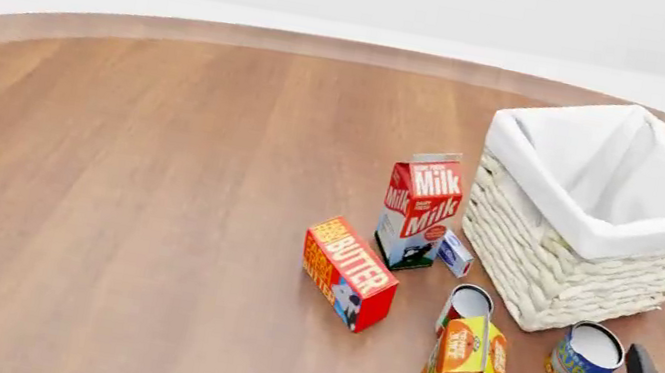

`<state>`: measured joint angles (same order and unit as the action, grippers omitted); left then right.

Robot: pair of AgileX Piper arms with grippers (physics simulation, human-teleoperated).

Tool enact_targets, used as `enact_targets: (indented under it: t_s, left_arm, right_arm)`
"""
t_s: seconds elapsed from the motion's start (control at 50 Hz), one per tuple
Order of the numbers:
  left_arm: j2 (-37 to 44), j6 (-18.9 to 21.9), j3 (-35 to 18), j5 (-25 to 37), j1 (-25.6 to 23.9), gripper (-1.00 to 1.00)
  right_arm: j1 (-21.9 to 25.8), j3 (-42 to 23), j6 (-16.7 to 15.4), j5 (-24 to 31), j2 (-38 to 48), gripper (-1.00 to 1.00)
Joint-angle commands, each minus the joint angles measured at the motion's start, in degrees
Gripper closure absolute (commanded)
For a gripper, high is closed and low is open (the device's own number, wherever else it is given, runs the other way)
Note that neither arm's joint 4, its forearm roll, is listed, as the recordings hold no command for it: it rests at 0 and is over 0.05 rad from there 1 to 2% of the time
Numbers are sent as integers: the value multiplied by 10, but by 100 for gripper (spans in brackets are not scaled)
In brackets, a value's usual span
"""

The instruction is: Pick up the alphabet soup, and put it in the basket.

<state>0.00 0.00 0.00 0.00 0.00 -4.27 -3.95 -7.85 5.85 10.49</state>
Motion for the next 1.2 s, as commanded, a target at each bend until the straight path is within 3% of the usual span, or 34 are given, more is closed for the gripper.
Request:
enact_targets:
  t_s: [0.02, 0.22, 0.58, 1.2]
  left_arm:
    - [0, 0, 0, 0, 0, -100]
    - [0, 0, 0, 0, 0, -100]
    - [0, 0, 0, 0, 0, -100]
    - [0, 0, 0, 0, 0, -100]
  right_arm:
    - [-8, 15, 2, -36, 36, -100]
    - [-10, 35, 8, -108, 107, -100]
    - [1, 39, 24, -187, 198, -100]
    - [-11, 40, 25, -255, 295, -100]
